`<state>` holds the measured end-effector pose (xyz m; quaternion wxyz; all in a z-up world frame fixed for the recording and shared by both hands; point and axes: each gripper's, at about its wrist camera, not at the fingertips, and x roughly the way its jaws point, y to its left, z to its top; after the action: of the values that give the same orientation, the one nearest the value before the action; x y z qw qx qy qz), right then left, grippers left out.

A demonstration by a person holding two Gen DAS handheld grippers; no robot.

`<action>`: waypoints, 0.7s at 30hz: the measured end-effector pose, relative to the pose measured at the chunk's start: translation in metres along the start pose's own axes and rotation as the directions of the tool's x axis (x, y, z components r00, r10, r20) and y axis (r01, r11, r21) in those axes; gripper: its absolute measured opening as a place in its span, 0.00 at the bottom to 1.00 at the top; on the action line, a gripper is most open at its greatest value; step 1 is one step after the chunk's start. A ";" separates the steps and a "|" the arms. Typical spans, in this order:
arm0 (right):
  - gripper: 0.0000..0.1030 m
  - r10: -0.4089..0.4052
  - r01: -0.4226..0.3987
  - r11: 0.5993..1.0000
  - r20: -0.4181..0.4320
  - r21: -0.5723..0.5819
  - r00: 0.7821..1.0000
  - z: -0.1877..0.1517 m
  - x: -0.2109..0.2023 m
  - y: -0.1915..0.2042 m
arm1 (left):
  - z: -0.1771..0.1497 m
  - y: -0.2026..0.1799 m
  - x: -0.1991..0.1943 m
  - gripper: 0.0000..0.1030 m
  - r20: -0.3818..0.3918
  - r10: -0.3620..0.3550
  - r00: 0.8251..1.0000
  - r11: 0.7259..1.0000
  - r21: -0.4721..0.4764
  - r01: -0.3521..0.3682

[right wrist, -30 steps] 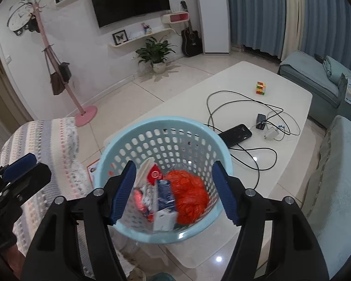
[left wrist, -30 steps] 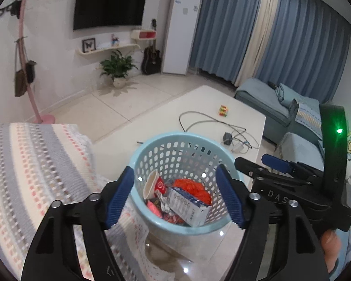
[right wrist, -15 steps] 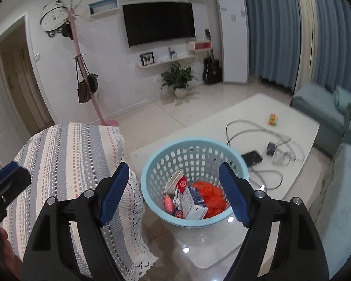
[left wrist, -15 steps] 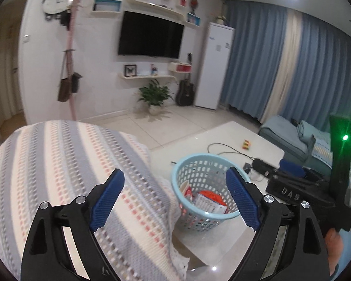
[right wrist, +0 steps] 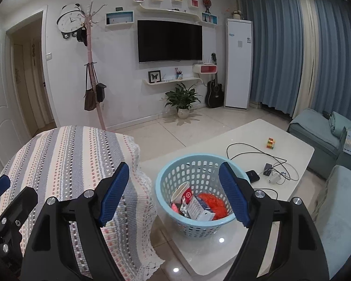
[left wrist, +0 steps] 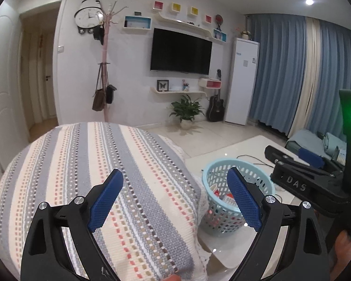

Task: Collect trash

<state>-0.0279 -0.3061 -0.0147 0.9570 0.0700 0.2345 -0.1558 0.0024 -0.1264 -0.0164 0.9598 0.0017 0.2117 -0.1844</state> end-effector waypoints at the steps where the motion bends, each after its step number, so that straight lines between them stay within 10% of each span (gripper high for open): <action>1: 0.73 0.002 -0.002 1.000 0.001 0.001 1.000 0.000 -0.001 0.001 | 0.000 0.001 -0.002 0.85 0.004 0.000 1.000 1.000 -0.002 0.000; 21: 0.73 -0.001 0.001 1.000 0.005 0.010 1.000 -0.005 -0.005 0.001 | 0.001 0.014 -0.015 0.88 0.016 0.046 0.999 0.999 -0.022 -0.045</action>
<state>-0.0339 -0.3026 -0.0168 0.9572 0.0743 0.2313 -0.1575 -0.0052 -0.1080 -0.0106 0.9654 -0.0054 0.2056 -0.1603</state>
